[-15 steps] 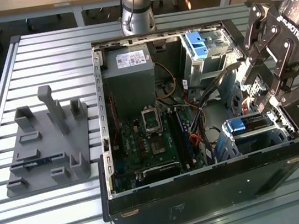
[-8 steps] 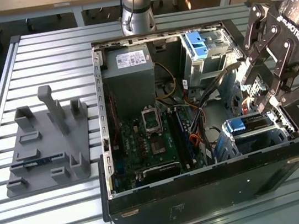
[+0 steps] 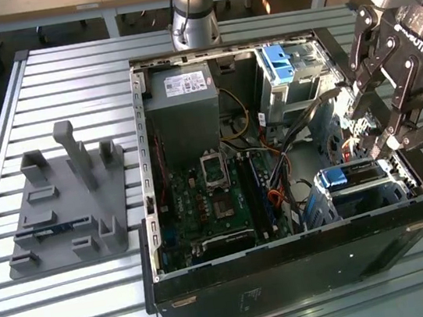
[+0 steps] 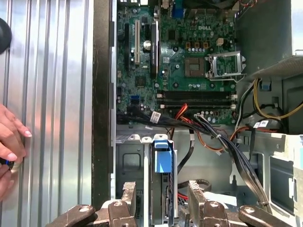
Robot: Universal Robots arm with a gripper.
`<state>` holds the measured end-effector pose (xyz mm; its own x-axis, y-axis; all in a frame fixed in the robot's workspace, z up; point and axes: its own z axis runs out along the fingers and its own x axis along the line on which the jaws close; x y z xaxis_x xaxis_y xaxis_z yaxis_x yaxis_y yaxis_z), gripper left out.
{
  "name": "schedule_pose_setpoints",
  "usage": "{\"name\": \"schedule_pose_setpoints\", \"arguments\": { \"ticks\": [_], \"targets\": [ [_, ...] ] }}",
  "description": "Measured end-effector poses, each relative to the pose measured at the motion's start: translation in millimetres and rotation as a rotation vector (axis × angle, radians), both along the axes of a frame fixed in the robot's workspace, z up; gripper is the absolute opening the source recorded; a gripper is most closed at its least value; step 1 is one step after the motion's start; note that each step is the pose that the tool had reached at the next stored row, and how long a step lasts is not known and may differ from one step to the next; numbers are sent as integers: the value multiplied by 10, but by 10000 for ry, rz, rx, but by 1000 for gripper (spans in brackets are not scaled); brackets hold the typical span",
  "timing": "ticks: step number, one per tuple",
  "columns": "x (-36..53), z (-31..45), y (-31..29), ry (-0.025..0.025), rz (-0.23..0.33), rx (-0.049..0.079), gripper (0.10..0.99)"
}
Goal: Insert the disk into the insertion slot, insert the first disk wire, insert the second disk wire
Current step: 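Insert the first disk wire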
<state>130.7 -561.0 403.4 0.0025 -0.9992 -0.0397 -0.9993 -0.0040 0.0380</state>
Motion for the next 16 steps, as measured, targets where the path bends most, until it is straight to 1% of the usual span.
{"name": "schedule_pose_setpoints", "arguments": {
  "ticks": [1,2,3,5,7,10,11,13,16],
  "targets": [
    [0,-1,0,-149,0,0,557],
    [0,-2,0,-237,-1,1,557],
    [1,-3,0,-248,-4,1,557],
    [2,-7,11,-268,-32,-4,557],
    [7,-12,47,-278,-60,-62,557],
    [31,-30,134,-278,-62,-93,557],
    [51,-42,158,-276,-62,-91,557],
    [113,-66,186,-250,-61,-90,557],
    [224,-98,206,-163,-62,-92,557]
  ]
}}
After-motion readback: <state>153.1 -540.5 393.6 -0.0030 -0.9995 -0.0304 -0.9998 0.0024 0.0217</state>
